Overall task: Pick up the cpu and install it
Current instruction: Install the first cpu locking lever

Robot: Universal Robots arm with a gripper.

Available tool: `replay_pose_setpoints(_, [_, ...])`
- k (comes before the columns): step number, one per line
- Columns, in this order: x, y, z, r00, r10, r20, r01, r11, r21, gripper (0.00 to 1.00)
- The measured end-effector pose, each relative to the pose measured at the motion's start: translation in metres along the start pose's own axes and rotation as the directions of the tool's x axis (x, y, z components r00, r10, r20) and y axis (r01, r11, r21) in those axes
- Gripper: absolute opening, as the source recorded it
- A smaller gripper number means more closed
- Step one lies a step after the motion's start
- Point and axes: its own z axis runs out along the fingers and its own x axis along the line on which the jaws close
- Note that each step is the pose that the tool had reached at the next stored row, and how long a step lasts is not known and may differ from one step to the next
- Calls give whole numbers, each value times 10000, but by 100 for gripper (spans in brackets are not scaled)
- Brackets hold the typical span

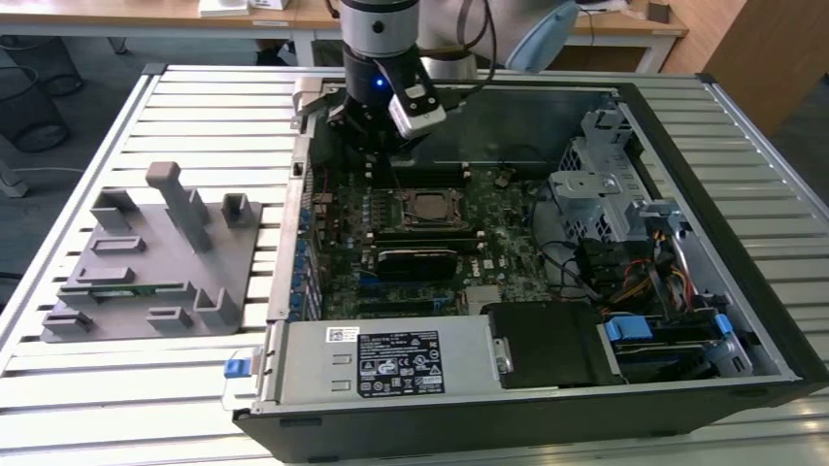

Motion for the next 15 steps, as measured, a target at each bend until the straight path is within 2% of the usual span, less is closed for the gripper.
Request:
replay_pose_setpoints(4, [24, 68, 11, 10000, -1, -1, 1, 10000, 1, 11])
replay_pose_setpoints(15, [71, 179, 40, 10000, 0, 0, 0, 10000, 0, 11])
